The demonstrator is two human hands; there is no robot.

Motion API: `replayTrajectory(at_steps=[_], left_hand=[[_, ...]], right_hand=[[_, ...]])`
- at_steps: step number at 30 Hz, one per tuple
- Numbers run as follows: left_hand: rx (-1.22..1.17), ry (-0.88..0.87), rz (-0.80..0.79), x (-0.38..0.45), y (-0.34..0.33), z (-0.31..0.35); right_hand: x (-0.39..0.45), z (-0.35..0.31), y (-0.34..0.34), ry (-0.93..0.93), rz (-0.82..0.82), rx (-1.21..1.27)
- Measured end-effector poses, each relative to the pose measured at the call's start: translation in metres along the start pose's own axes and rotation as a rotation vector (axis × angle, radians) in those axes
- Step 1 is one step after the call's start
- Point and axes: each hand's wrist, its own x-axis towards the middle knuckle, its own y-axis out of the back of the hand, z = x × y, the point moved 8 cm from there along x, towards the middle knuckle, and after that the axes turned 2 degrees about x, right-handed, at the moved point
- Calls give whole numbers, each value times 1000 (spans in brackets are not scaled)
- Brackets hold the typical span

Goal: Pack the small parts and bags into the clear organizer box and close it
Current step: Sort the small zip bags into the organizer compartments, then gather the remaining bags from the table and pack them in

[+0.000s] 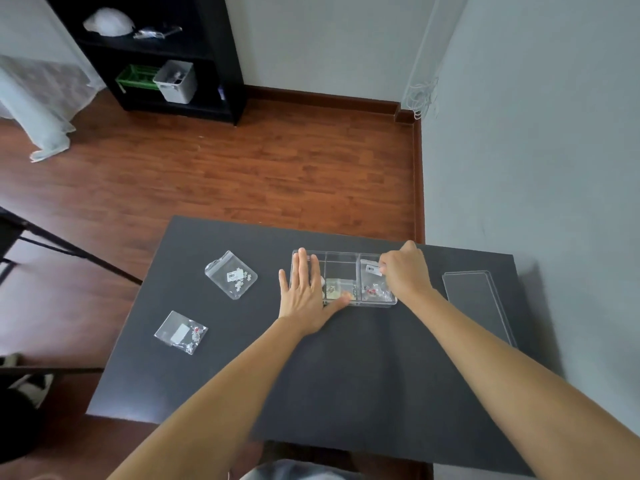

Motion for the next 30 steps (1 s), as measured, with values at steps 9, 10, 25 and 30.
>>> replayTrajectory(at_steps=[9, 10, 25, 30], left_hand=[[2, -4, 5, 0, -1, 2], [4, -5, 3, 1, -1, 2], [-347, 91, 302, -48, 43, -73], [-317, 335, 384, -93, 53, -167]], right_hand=[[-4, -5, -23, 50, 4, -197], [-6, -3, -22, 46, 37, -177], [3, -62, 44, 232, 279, 161], [18, -140, 38, 328, 196, 252]])
